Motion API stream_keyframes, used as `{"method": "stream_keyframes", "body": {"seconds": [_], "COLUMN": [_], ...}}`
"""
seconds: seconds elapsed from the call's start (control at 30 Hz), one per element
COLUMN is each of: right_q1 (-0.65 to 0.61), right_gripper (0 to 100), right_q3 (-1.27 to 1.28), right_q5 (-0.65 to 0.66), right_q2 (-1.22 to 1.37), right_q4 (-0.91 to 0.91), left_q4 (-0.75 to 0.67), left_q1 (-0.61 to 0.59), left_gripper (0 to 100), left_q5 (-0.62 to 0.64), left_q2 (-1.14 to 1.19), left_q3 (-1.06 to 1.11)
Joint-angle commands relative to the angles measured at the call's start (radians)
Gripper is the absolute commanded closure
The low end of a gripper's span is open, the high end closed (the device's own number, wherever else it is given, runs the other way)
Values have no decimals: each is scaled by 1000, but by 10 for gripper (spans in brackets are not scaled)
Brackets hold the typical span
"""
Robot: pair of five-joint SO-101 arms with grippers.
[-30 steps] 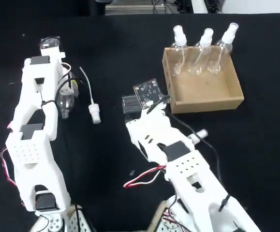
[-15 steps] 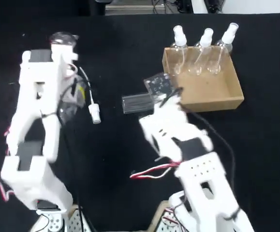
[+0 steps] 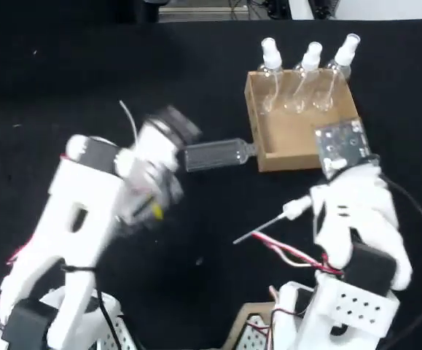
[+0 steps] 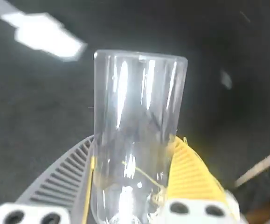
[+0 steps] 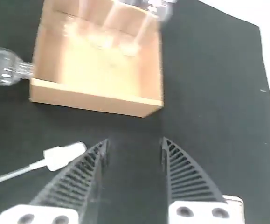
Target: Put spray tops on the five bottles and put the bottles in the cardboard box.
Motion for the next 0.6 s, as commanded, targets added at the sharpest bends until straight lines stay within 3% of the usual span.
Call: {"method": "stream_keyframes", "body": {"seconds": [0.0,0.23,0.43,0.57], "right_q1": [66,71,64,64], "right_gripper": [858,858,858,858], "right_q3": [28,133,156,154], "right_q5": [77,169,184,184], "right_q2": [-24,-30,-30,-30], "right_q4": [3,2,-2,-2], "left_q4": [-71,-328,-359,-348], "left_q1": [171,315,292,203], "left_gripper": [967,953,690,659], "left_q5": [-29,-34,-34,-34], "left_q2": [-41,-41,-41,-52], "left_q3": [58,252,314,277]}}
